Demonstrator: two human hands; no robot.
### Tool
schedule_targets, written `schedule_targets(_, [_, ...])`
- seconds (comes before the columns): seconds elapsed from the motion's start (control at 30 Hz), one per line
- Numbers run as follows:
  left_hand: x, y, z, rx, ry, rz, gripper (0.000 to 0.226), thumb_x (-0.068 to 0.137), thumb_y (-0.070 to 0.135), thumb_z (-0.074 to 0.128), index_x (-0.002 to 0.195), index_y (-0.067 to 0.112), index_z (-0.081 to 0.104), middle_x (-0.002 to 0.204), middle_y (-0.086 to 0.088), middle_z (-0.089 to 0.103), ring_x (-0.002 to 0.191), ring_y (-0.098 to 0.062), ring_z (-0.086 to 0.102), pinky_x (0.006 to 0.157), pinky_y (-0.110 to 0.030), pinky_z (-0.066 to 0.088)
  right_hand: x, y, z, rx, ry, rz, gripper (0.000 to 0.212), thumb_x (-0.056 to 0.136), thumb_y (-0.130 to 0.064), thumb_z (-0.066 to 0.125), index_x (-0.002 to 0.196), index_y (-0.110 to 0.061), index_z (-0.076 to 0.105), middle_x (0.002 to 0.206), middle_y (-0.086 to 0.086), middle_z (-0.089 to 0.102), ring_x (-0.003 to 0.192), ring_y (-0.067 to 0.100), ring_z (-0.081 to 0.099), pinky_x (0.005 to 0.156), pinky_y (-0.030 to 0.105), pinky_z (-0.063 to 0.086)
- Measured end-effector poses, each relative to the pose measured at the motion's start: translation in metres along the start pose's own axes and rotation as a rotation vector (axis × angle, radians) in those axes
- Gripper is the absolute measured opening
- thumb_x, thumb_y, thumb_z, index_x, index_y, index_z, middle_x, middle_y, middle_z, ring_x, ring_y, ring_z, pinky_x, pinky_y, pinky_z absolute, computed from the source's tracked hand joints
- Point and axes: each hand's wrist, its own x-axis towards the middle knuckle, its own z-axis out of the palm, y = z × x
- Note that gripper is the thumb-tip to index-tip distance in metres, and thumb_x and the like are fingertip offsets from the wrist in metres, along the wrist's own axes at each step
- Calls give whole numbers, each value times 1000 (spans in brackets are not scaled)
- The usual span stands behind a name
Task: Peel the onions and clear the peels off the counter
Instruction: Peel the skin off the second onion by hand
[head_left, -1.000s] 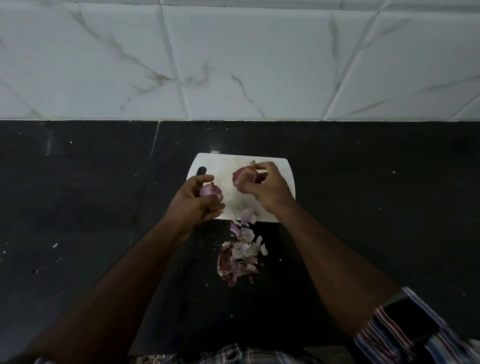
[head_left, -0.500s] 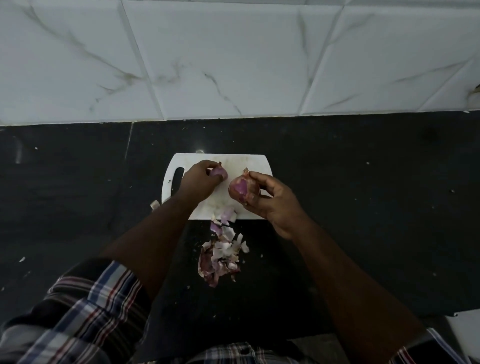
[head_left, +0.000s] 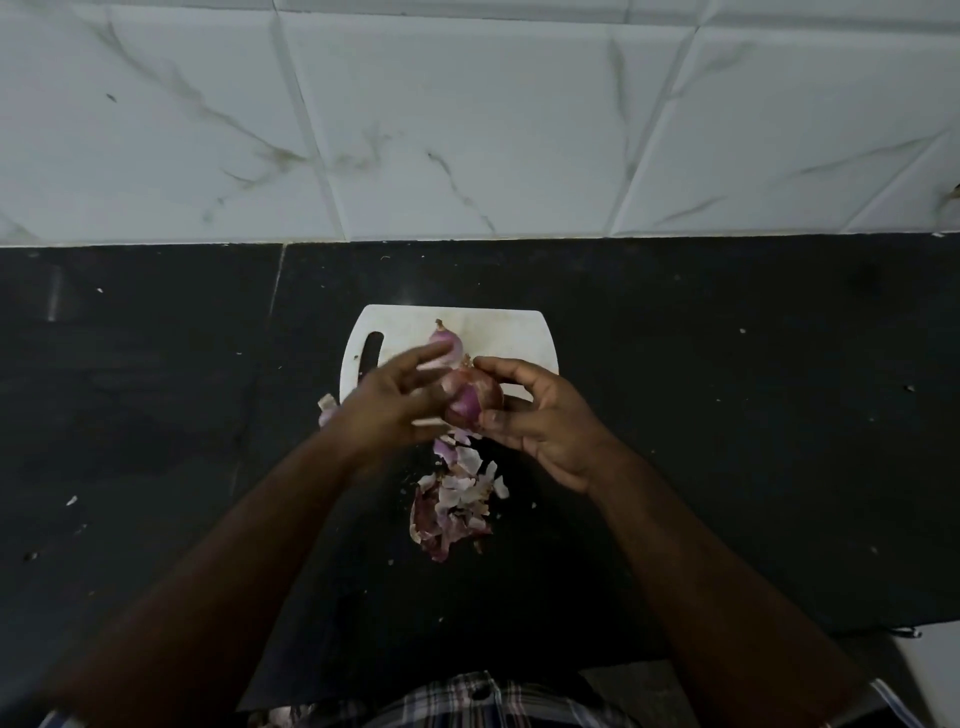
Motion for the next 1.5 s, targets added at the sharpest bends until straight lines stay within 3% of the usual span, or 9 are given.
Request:
schedule_targets(0.07, [-22, -9, 1, -155, -94, -8, 62, 82, 14, 76, 140, 22, 55, 128, -15, 68, 113, -36, 69, 93, -49, 58, -5, 0, 12, -38, -53, -7, 58, 82, 16, 65, 130, -17, 63, 125, 2, 66, 112, 26, 67, 93, 42, 55])
schedule_targets(0.17, [-34, -18, -2, -231, -4, 45, 66, 75, 4, 77, 137, 14, 58, 128, -21, 67, 112, -40, 68, 89, -47, 60, -9, -1, 25, -91, -46, 16, 52, 88, 10, 62, 132, -17, 62, 123, 6, 68, 109, 27, 69, 93, 43, 56])
schedule_targets(0.4, [-66, -25, -14, -133, 107, 152, 71, 65, 1, 82, 132, 14, 63, 127, -12, 69, 113, -30, 69, 86, -41, 60, -11, 9, 68, -512, 189, -173, 37, 75, -42, 79, 108, -26, 75, 106, -9, 74, 95, 15, 73, 83, 45, 60])
schedule_targets(0.63, [-86, -18, -36, 104, 92, 203, 61, 62, 22, 94, 117, 38, 72, 127, 0, 70, 114, -23, 69, 96, -46, 56, -18, 7, 88, -509, 264, -177, 11, 94, -16, 66, 96, -18, 77, 92, -6, 73, 89, 20, 73, 71, 49, 62])
schedule_targets(0.77, [-98, -13, -44, 109, 76, 181, 66, 61, 20, 90, 123, 26, 68, 127, -4, 68, 114, -24, 69, 98, -51, 55, -32, 4, 99, -757, 209, -237, 22, 90, -34, 69, 108, -24, 76, 101, -10, 76, 97, 7, 70, 88, 39, 58])
schedule_targets(0.87, [-101, -16, -50, 102, 61, 168, 67, 60, 21, 96, 122, 27, 70, 129, -4, 67, 119, -24, 66, 97, -52, 55, -41, 7, 110, -979, 228, -344, 27, 93, -29, 66, 118, -21, 73, 115, -7, 73, 108, 4, 65, 98, 30, 51])
schedule_targets(1.0, [-106, -21, -55, 102, 38, 150, 64, 58, 24, 97, 116, 31, 73, 132, -4, 64, 123, -24, 63, 93, -49, 58, -48, 12, 117, -1102, 220, -401, 27, 98, -22, 58, 120, -17, 72, 117, -3, 73, 110, 10, 65, 95, 21, 48])
schedule_targets(1.27, [-110, -14, -52, 39, 28, 205, 68, 63, 10, 86, 128, 17, 66, 126, -6, 67, 111, -24, 70, 90, -45, 60, -58, 16, 130, -995, 358, -425, 27, 94, -18, 62, 119, -14, 72, 114, -1, 74, 105, 5, 64, 87, 2, 41])
schedule_targets(1.5, [-108, -19, -41, -27, 48, 223, 71, 58, 12, 87, 126, 14, 67, 128, -7, 66, 109, -24, 71, 88, -45, 60, -65, 20, 136, -1118, 443, -536, 21, 90, -10, 61, 103, -4, 75, 96, 12, 75, 90, 20, 66, 82, 34, 51])
